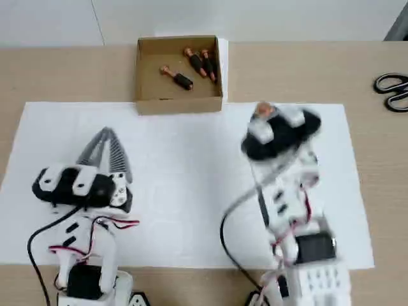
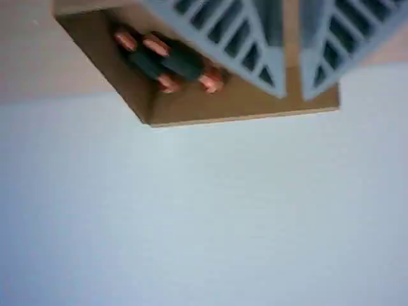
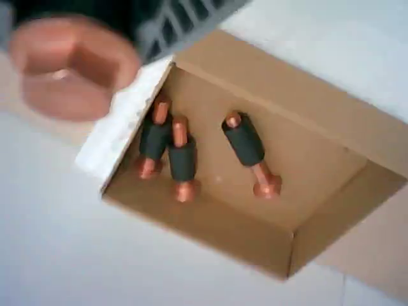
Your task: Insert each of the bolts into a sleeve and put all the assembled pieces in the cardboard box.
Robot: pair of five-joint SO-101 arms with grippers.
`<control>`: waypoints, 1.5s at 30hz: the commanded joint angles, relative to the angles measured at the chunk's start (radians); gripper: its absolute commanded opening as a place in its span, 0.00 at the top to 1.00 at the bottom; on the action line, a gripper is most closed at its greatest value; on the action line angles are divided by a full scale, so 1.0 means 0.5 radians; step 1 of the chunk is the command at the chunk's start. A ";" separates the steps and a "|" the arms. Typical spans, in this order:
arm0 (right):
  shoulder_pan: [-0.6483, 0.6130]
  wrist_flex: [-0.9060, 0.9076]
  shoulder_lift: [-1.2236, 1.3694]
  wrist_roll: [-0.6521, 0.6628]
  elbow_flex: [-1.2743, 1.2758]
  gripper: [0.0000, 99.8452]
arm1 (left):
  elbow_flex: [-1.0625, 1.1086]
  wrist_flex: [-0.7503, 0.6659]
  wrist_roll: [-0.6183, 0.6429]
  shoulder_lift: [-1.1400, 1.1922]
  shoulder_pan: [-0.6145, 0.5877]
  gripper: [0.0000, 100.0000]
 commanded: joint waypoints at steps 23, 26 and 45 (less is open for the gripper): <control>-0.256 -0.551 4.255 -0.061 -3.741 1.00 | 0.373 -0.252 0.009 -0.052 -0.813 0.99; -0.269 -0.532 4.635 -0.061 -4.173 1.00 | 0.373 -0.221 0.009 -0.052 -0.813 0.99; -0.318 -0.078 5.255 -0.049 -4.790 0.99 | 0.373 0.153 0.009 -0.052 -0.813 0.99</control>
